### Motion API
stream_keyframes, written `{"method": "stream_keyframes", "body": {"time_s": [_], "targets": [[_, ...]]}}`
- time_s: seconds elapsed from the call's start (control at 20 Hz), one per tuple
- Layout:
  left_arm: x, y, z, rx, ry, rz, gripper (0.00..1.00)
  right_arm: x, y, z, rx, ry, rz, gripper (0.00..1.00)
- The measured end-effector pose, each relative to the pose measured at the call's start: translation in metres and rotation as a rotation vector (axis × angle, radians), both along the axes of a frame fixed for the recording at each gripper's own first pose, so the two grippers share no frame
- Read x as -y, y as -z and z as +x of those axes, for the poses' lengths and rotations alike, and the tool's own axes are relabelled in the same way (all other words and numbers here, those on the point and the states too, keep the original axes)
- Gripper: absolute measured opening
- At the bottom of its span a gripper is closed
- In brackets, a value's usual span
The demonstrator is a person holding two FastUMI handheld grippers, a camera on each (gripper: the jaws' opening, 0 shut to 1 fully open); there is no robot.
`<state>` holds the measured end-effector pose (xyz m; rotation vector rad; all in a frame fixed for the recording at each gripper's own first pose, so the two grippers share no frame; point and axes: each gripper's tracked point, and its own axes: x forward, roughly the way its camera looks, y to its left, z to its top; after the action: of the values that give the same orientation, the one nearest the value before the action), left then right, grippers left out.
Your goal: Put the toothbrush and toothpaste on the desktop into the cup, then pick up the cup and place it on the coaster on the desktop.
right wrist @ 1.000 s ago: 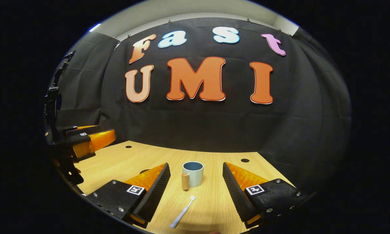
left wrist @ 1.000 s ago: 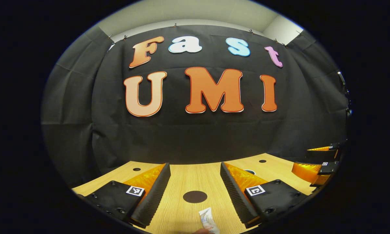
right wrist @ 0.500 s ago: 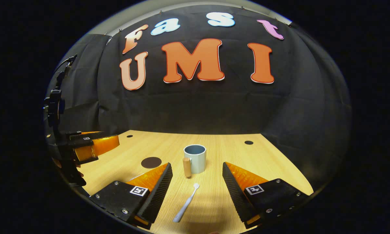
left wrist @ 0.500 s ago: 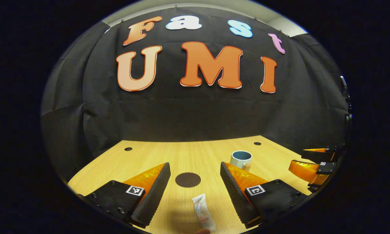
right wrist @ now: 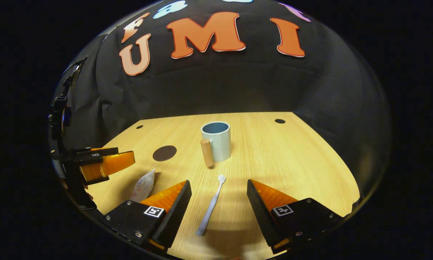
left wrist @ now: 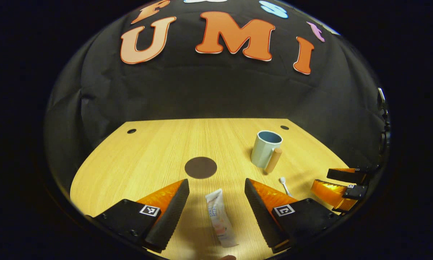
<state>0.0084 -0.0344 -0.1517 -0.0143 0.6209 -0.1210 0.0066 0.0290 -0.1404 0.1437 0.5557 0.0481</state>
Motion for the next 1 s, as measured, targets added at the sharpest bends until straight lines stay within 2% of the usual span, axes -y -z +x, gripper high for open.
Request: {"method": "stream_keyframes", "body": {"time_s": [0.2,0.25,0.3,0.5,0.55,0.6,0.65,0.7,0.75,0.85,0.9,0.95,1.0], "targets": [[-0.002,0.020,-0.009,-0.072,0.018,0.014,0.99,-0.005,0.013,0.004,-0.062,-0.005,-0.023,0.85],[-0.003,0.022,-0.010,-0.085,0.020,0.018,0.99,-0.007,0.015,0.003,-0.077,-0.008,-0.030,0.79],[-0.004,0.027,-0.011,-0.098,0.022,0.019,0.99,-0.009,0.018,0.002,-0.093,-0.011,-0.036,0.82],[0.002,0.054,-0.019,-0.175,0.023,-0.008,0.98,-0.018,0.030,0.003,-0.155,-0.009,-0.054,0.78],[0.002,0.057,-0.020,-0.197,0.020,-0.019,0.98,-0.019,0.030,0.004,-0.168,-0.011,-0.057,0.73],[0.001,0.059,-0.022,-0.211,0.016,-0.022,0.98,-0.020,0.032,0.004,-0.177,-0.013,-0.059,0.77],[0.002,0.062,-0.024,-0.226,0.011,-0.016,0.98,-0.021,0.034,0.004,-0.189,-0.016,-0.062,0.76],[0.002,0.063,-0.026,-0.239,0.010,-0.012,0.98,-0.022,0.036,0.003,-0.203,-0.018,-0.065,0.69],[0.002,0.064,-0.028,-0.254,0.009,-0.014,0.98,-0.023,0.038,0.004,-0.216,-0.020,-0.069,0.73],[0.005,0.069,-0.033,-0.283,0.009,-0.027,0.95,-0.026,0.040,0.009,-0.243,-0.022,-0.070,0.70],[0.004,0.074,-0.037,-0.300,0.008,-0.024,0.98,-0.028,0.040,0.010,-0.257,-0.024,-0.072,0.67],[0.002,0.077,-0.038,-0.312,0.005,-0.017,0.95,-0.028,0.038,0.013,-0.267,-0.025,-0.075,0.65],[0.001,0.082,-0.038,-0.320,0.002,-0.012,0.97,-0.030,0.039,0.011,-0.275,-0.020,-0.084,0.59]]}}
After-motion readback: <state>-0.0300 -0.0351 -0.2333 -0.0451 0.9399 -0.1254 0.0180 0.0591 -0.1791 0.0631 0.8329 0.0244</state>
